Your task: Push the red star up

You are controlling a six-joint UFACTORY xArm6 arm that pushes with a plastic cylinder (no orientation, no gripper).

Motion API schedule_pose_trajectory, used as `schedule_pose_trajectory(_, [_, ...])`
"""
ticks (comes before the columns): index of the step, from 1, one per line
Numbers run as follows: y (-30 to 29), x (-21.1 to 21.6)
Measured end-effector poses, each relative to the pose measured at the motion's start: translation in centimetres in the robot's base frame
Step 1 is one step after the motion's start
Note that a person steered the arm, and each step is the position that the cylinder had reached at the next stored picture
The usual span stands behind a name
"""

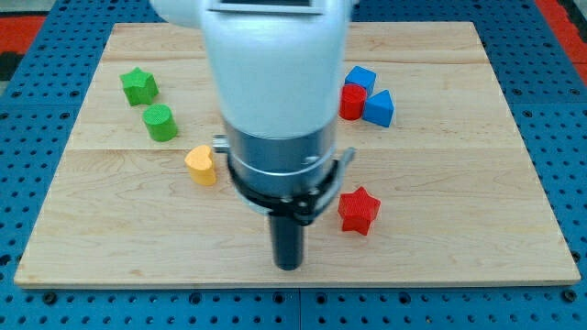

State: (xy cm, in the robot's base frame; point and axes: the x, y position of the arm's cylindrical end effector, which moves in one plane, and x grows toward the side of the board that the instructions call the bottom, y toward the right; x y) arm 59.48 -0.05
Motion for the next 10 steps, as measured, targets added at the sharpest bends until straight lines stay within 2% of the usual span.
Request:
schedule_pose_trajectory(4, [6.1,-1.1])
schedule_pose_trajectory(8, [11.1,-10.3])
schedule_pose_trajectory(10, [10.1,-10.3])
